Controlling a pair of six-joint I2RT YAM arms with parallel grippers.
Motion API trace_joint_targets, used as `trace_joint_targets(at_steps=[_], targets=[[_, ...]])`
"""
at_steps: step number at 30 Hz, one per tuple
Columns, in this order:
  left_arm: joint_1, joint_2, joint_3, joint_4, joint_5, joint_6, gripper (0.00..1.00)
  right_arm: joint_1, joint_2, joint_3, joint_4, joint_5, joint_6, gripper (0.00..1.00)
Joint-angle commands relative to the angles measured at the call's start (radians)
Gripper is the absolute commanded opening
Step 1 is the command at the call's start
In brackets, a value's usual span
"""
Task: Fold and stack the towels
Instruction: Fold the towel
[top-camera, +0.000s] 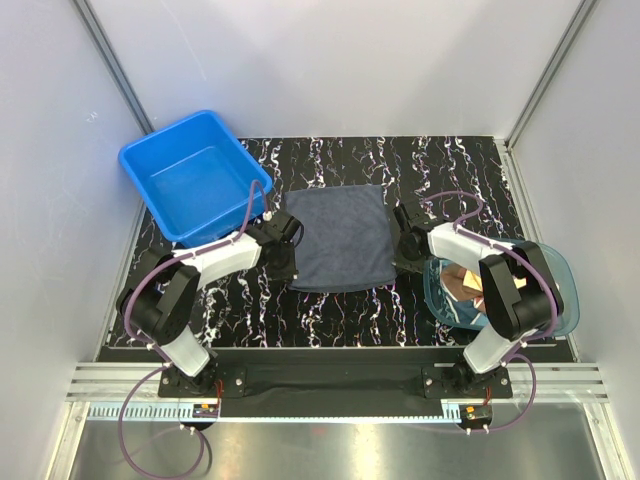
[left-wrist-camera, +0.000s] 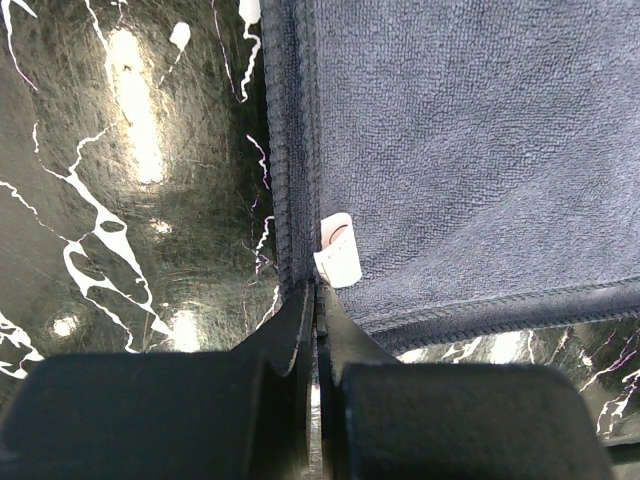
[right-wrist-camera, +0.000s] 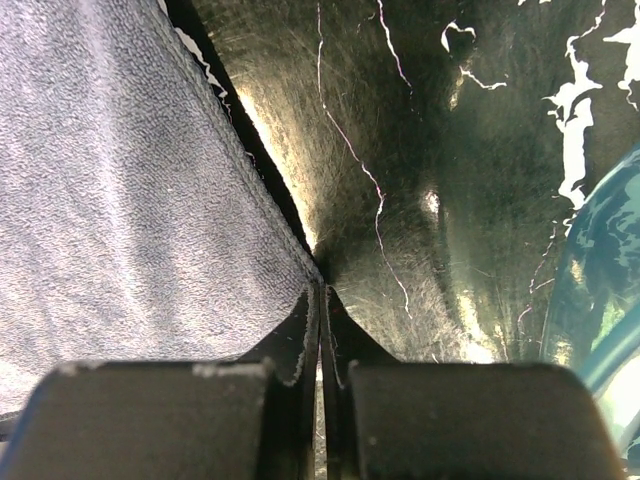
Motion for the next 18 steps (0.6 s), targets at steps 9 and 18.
trace_joint_targets(at_steps=[9,18], targets=[[-0.002,-0.098,0.176,-0.165,-0.089,0.033,0.00,-0.006,-0.120,0.156,-0.108,0.019,-0.103,0.00],[-0.002,-0.205,0.060,-0.173,-0.038,0.017,0.00,-0.008,-0.223,-0.026,-0.026,-0.102,-0.084,0.00]])
